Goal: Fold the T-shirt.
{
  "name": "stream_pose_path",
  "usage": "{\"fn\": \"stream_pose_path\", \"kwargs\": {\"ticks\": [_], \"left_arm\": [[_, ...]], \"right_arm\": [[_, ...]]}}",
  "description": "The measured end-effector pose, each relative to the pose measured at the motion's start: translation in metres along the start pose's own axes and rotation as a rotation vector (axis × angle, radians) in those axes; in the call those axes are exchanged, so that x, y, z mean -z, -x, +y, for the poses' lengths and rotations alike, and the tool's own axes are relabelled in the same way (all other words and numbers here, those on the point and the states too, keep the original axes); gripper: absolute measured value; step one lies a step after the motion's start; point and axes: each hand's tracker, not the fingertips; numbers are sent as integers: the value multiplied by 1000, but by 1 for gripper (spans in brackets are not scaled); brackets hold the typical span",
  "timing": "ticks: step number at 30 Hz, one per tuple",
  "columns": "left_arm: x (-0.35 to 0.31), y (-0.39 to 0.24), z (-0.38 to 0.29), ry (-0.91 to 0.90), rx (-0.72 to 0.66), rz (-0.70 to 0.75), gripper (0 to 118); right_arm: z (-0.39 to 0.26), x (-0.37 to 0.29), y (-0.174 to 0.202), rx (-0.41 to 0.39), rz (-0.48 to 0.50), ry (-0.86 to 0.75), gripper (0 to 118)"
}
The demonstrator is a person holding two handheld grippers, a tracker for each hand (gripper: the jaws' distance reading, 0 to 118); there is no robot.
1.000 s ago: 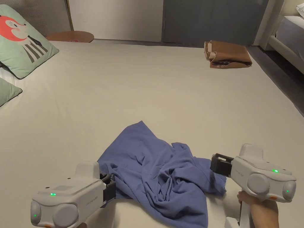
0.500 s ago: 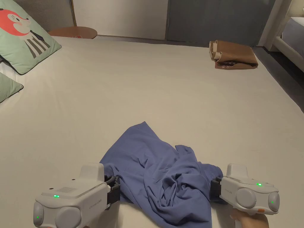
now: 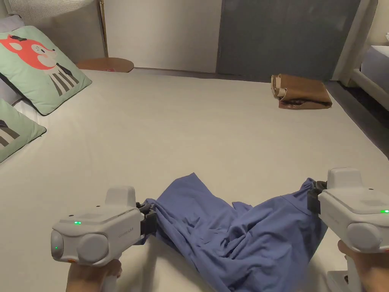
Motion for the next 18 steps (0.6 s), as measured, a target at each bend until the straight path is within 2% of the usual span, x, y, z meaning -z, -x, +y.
{"fn": "stream_pose_path", "kwargs": {"ticks": [7, 12, 14, 18], "left_arm": [[4, 8, 116, -160, 73, 89, 5], [13, 4, 200, -250, 140, 166, 5], [19, 1, 233, -296, 178, 224, 5], [31, 0, 287, -379, 229, 329, 5]], "right_arm": [[98, 1, -23, -90, -85, -176, 6], [154, 31, -40, -163, -165, -270, 6], [177, 43, -43, -214, -217, -308, 6], [214, 59, -49, -254, -275, -367, 6]]}}
